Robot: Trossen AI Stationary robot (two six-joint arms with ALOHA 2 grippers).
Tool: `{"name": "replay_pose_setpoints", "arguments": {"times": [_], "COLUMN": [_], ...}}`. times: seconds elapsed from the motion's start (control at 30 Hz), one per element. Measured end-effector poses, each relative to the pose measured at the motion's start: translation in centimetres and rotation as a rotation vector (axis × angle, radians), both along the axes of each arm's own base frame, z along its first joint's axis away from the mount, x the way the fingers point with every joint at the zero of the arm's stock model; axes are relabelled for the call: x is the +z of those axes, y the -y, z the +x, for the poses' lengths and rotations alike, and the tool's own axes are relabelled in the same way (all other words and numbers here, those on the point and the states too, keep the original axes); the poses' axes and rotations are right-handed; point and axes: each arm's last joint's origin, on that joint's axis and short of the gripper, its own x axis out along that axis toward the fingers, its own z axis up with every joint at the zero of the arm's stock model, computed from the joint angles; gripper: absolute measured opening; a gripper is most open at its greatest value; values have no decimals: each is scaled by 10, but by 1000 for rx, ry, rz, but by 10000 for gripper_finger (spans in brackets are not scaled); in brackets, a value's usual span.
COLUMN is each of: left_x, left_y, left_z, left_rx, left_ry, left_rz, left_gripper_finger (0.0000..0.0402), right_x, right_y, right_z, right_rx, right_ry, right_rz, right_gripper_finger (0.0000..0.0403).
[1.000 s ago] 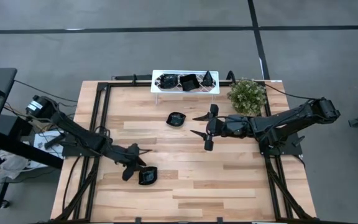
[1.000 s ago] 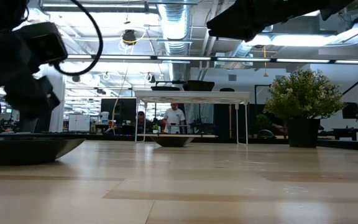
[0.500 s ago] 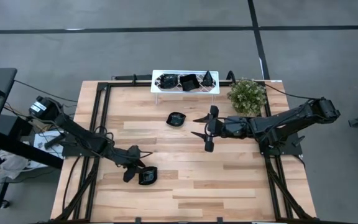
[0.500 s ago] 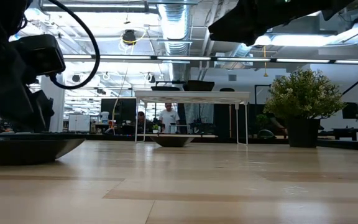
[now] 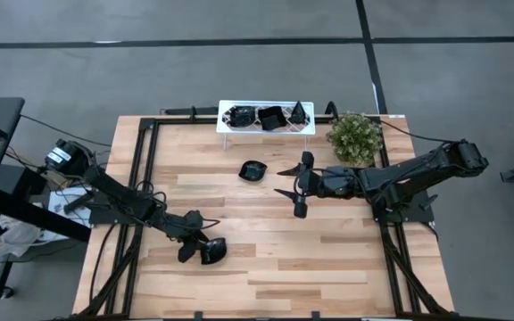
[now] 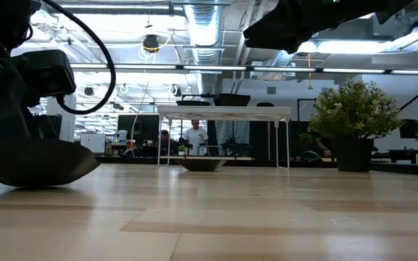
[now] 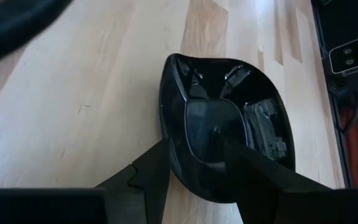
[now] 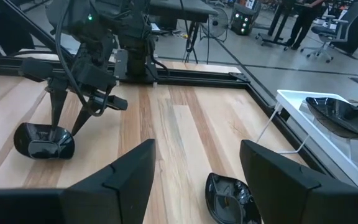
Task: Pick & Place Mini shaped plates
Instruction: Stack the bottom leaf-shaped plate on top of the leaf-shaped plates on the shelf
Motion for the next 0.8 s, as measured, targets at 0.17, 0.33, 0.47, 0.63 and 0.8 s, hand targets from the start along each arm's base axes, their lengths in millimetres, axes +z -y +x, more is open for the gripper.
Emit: {"name": "replay_pose_setpoints", "arguments": {"times": [0.17, 0.33, 0.47, 0.63, 0.8], "left_x": [0, 0, 0, 0, 0], "left_y": [0, 0, 0, -1, -4], "left_z": [0, 0, 0, 0, 2], "left_rx": [0, -2, -13, -5, 19], "left_ry": [3, 4, 11, 14, 17], "left_rz": [-2, 1, 17, 31, 37], "left_gripper_finger": [152, 152, 152, 152, 152], "right_x": [0, 0, 0, 0, 0], "right_y": [0, 0, 0, 0, 0], "right_z": [0, 0, 0, 0, 0], "right_rx": [0, 0, -1, -1, -1], "right_ry": [0, 0, 0, 0, 0], "right_rz": [0, 0, 0, 0, 0], "right_gripper_finger": [230, 230, 230, 230, 230]}}
